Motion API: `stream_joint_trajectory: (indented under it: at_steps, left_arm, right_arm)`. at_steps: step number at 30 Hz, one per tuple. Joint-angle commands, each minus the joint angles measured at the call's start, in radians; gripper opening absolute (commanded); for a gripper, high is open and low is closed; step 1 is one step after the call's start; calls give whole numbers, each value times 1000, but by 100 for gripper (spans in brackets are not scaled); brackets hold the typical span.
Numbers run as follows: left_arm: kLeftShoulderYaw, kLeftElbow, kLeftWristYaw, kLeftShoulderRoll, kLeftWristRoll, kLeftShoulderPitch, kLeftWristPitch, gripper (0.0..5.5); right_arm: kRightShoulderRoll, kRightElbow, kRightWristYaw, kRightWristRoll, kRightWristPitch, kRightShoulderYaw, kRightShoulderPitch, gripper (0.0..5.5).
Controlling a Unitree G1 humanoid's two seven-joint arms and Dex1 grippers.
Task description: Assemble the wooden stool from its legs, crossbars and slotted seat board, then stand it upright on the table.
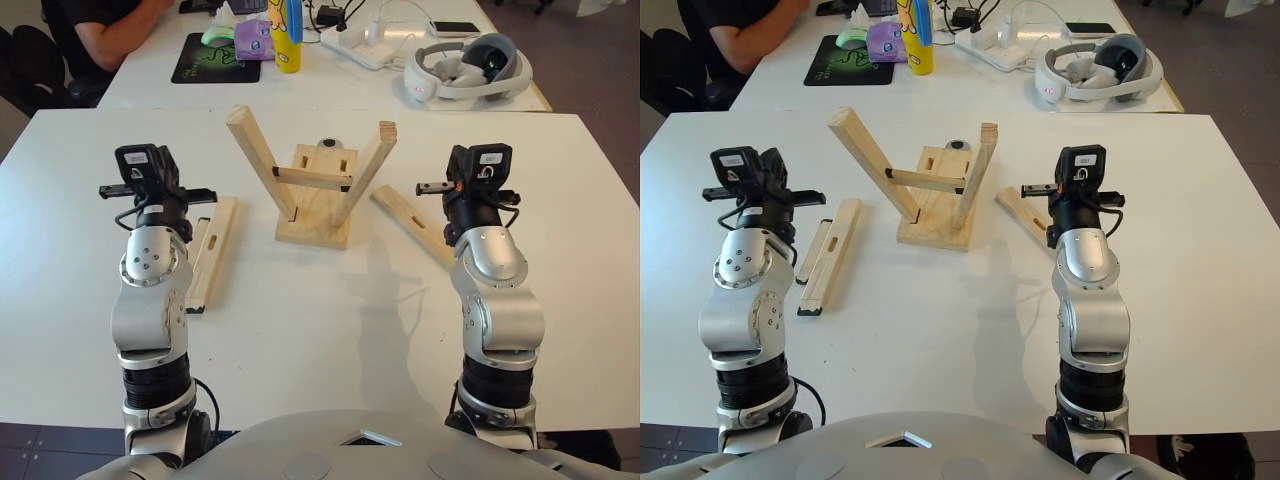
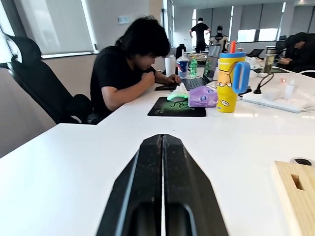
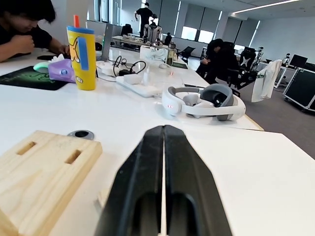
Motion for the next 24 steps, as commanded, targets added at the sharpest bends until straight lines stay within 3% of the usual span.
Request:
stream_joint_trajectory:
  at_steps: [1, 5, 15, 19, 24]
  left_arm:
    - [-121, 17, -85, -12, -18, -34, 4, 2]
    - [-243, 62, -172, 13, -19, -27, 130, 2]
    - [-172, 78, -144, 29, 5, 28, 241, 2]
    - [-147, 81, -146, 14, -1, 23, 203, 2]
    - [-95, 89, -138, 0, -11, -6, 112, 2]
  right_arm:
    - [8, 8, 61, 15, -39, 108, -36, 0]
    - [-17, 48, 116, 12, 17, 189, -10, 0]
    - [-78, 105, 95, -19, 54, 80, 54, 0]
    - [-128, 129, 269, 74, 141, 215, 170, 0]
    - [-76, 130, 315, 132, 97, 264, 151, 0]
